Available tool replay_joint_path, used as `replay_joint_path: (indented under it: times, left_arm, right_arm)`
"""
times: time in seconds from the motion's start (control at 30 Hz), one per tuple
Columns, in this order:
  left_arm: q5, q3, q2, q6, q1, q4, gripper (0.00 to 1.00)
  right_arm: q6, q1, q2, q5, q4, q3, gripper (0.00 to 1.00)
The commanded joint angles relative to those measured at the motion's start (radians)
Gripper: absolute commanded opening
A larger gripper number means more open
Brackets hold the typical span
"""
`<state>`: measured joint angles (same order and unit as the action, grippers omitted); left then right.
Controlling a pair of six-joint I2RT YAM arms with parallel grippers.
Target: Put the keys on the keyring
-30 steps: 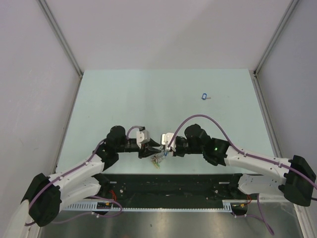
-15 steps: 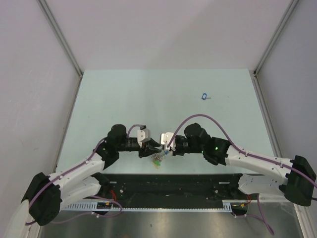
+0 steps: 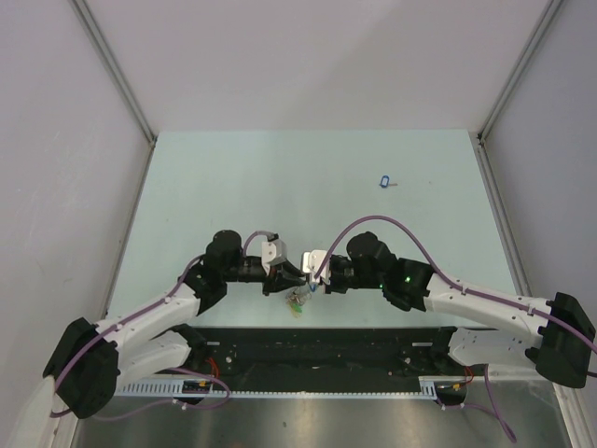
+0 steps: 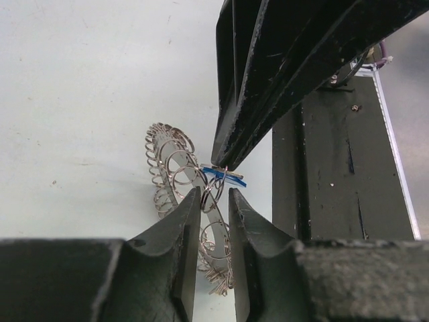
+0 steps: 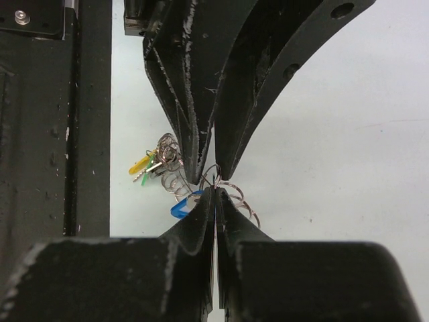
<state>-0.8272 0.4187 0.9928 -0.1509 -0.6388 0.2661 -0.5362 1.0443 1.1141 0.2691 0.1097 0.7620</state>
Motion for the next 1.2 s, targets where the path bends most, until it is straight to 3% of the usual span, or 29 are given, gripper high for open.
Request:
replay_joint_path:
  times: [0.0, 0.2, 0.47, 0.77, 1.17]
  left_arm:
    - [-0.033, 0.043, 0.009, -0.013, 0.005, -0.005, 0.25]
    - [-0.018, 0.042, 0.006, -0.016, 0.005, -0.008, 0.0]
    - [0.034, 0.038, -0.019, 0.03, 0.005, 0.002, 0.01]
    - [0.226, 0.012, -0.049, 0.253, 0.007, 0.123, 0.0]
    - [0.286, -0.061, -0.1, 0.415, 0.004, 0.33, 0.0]
  right_arm:
    - [-0.015, 0.005, -0.017, -0.01, -0.024, 0.053, 0.0]
    - [-0.015, 0.005, -0.017, -0.018, -0.021, 0.054, 0.0]
    - [-0.005, 0.008, -0.025, -0.053, -0.007, 0.054, 0.0]
    - [0.051, 0.052, -0.019, -0.163, -0.007, 0.027, 0.0]
    - [0.133, 0.072, -0.01, -0.172, -0.198, -0.101, 0.0]
